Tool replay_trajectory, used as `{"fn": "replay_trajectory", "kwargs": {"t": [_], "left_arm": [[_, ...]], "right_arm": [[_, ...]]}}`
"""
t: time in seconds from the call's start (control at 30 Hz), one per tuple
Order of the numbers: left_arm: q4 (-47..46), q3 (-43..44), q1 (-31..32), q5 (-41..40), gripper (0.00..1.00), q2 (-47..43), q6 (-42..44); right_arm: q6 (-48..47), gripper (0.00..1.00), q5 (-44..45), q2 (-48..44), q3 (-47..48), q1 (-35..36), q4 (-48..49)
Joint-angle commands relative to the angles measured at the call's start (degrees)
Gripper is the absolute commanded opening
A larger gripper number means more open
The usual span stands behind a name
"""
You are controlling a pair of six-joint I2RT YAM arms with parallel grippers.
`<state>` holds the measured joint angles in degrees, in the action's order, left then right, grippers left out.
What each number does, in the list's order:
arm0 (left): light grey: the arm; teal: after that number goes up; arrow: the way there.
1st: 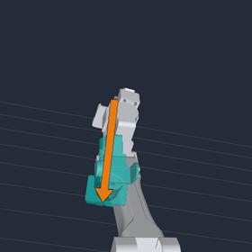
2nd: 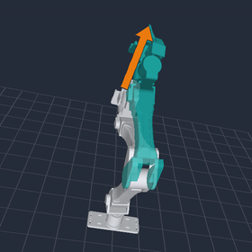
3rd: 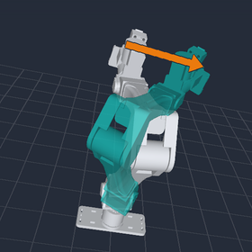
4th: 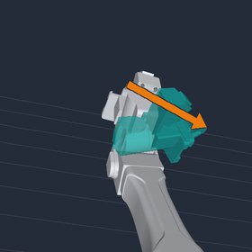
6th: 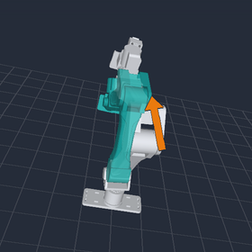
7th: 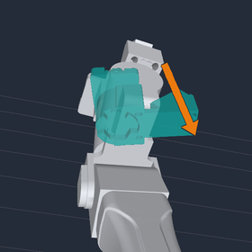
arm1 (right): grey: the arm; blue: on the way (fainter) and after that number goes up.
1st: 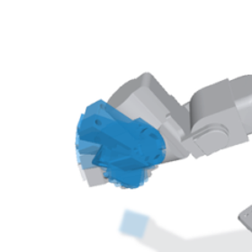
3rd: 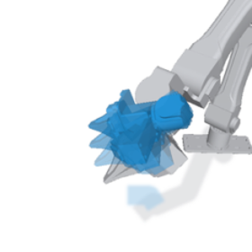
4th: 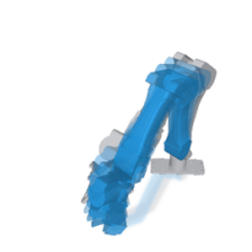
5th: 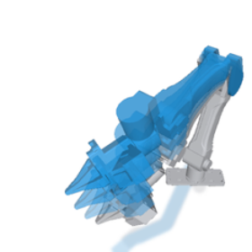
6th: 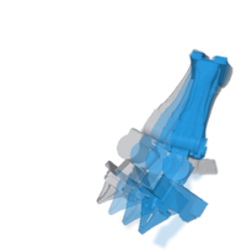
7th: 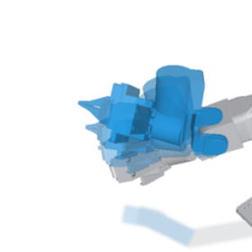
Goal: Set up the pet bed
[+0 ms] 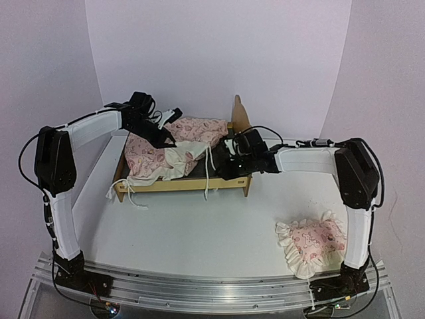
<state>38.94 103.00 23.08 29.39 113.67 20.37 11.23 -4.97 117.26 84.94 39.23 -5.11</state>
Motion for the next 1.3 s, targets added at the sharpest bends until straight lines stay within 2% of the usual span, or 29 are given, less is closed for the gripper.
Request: {"fn": "replay_trajectory", "kwargs": {"t": [0.0, 0.23, 0.57, 0.8, 1.03, 1.17, 1.2, 1.27], "left_arm": [[-0.4, -1.1, 2.5, 1.5, 0.00, -1.5, -0.6], [-2.0, -0.5, 5.9, 2.1, 0.00, 0.1, -2.6], [-3.5, 6.7, 9.7, 4.3, 0.00, 4.9, -6.3], [-4.7, 3.3, 12.6, 3.8, 0.00, 7.1, -6.5], [-2.2, 1.8, 15.5, 2.6, 0.00, 6.8, 1.0], [-1.6, 2.5, 15.8, 2.8, 0.00, 6.9, 2.4], [-0.4, 3.2, 15.8, 2.7, 0.03, 6.9, 3.4], [1.9, 4.2, 15.7, 2.4, 0.18, 5.8, 5.4]], "right_arm": [[-1.1, 0.40, -0.5, -6.9, -0.2, 0.3, -4.5], [1.7, 0.44, -0.1, -13.5, -0.9, 0.7, -9.7], [5.8, 0.48, 3.9, -21.6, -4.9, 0.8, -18.0], [8.6, 0.47, 2.0, -24.4, -8.6, 0.8, -18.0], [9.2, 0.47, 2.9, -26.6, -14.1, 1.0, -15.2], [14.2, 0.53, 1.7, -23.8, -14.0, 1.0, -11.0], [16.0, 0.54, 1.2, -22.7, -14.3, 1.0, -9.4], [18.9, 0.55, 0.7, -20.8, -15.2, 1.1, -6.5]]}}
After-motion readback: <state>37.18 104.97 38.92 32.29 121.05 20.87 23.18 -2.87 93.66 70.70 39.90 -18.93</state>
